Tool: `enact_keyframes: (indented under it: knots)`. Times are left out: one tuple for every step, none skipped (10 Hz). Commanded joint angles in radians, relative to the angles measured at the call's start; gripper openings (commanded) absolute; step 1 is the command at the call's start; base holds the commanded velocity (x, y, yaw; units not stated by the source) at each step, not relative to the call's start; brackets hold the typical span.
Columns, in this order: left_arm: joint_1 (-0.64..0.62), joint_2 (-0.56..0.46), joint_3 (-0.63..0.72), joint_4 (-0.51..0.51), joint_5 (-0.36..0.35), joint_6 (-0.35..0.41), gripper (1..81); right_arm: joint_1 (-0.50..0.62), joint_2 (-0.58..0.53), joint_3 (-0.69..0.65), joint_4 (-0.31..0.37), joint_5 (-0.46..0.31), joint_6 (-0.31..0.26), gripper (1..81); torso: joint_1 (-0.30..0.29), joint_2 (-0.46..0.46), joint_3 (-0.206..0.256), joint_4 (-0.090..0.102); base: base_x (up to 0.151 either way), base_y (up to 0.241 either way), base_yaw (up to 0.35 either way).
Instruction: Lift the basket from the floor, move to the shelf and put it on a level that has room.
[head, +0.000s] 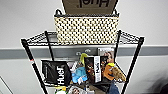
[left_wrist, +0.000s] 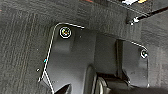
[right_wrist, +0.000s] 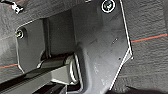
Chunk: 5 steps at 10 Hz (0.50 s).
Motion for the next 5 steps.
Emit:
enact_keyframes:
  knots:
    - [-0.034, 0.09, -0.156, 0.02, 0.054, 0.007, 81.1, 0.043, 0.045, -0.06, -0.036, -0.023, -0.01, 81.1, 0.0, 0.0, 0.0, 0.0, 0.0, 0.0, 0.0]
    - [-0.031, 0.113, -0.188, 0.032, 0.054, 0.007, 81.1, 0.038, 0.057, -0.081, -0.042, -0.009, -0.01, 81.1, 0.0, 0.0, 0.0, 0.0, 0.0, 0.0, 0.0]
    - [-0.03, 0.129, -0.21, 0.04, 0.054, 0.007, 81.1, 0.034, 0.063, -0.089, -0.042, -0.009, -0.011, 81.1, 0.0, 0.0, 0.0, 0.0, 0.0, 0.0, 0.0]
    - [-0.03, 0.138, -0.231, 0.04, 0.054, 0.007, 81.1, 0.03, 0.066, -0.086, -0.047, -0.009, -0.011, 81.1, 0.0, 0.0, 0.001, 0.0, 0.0, 0.0, 0.0]
    - [-0.03, 0.146, -0.247, 0.04, 0.054, 0.007, 81.1, 0.027, 0.071, -0.086, -0.047, -0.009, -0.011, 81.1, 0.0, 0.0, 0.001, 0.0, 0.0, 0.0, 0.0]
